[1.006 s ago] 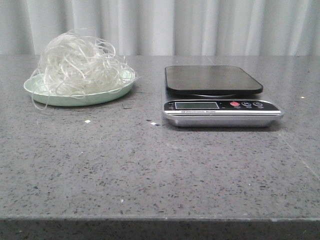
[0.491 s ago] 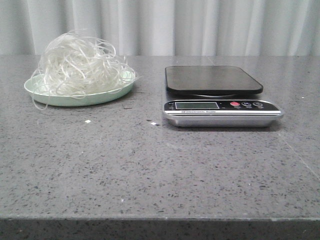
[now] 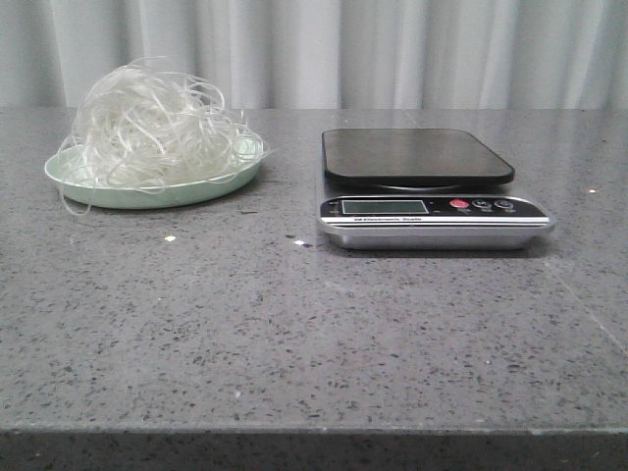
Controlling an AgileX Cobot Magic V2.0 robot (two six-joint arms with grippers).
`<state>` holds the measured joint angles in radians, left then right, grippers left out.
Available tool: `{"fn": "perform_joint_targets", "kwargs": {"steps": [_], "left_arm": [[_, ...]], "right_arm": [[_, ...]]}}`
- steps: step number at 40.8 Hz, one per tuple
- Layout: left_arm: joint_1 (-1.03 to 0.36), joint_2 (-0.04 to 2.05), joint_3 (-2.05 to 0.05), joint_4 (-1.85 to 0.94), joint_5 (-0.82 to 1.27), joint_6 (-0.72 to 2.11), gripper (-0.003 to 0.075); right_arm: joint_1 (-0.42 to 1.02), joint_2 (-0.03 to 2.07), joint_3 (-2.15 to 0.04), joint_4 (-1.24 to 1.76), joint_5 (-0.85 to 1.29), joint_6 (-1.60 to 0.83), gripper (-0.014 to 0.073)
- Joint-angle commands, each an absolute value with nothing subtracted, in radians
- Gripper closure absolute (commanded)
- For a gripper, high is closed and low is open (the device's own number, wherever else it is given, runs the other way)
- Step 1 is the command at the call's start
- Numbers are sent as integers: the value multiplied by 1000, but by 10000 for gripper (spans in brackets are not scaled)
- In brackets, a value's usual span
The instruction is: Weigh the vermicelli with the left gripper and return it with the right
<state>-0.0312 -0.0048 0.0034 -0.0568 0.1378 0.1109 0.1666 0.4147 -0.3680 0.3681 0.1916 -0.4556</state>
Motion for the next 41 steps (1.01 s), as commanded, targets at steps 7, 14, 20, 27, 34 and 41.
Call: {"fn": "perform_joint_targets", "kwargs": {"steps": [7, 14, 20, 27, 34, 41], "left_arm": [[-38, -25, 11, -56, 53, 99, 583], [-38, -25, 11, -56, 53, 99, 583], [-38, -25, 11, -56, 53, 99, 583], [-38, -25, 11, -56, 53, 99, 583], [-38, -25, 11, -56, 53, 99, 583], [-38, -25, 11, -56, 53, 99, 583]], "right_arm": [[162, 419, -394, 363, 125, -463, 442], [162, 419, -394, 363, 125, -463, 442], [162, 419, -394, 363, 125, -463, 442], [162, 419, -394, 363, 125, -463, 442], [162, 419, -392, 363, 124, -463, 442], [162, 419, -389, 306, 127, -449, 442]]}}
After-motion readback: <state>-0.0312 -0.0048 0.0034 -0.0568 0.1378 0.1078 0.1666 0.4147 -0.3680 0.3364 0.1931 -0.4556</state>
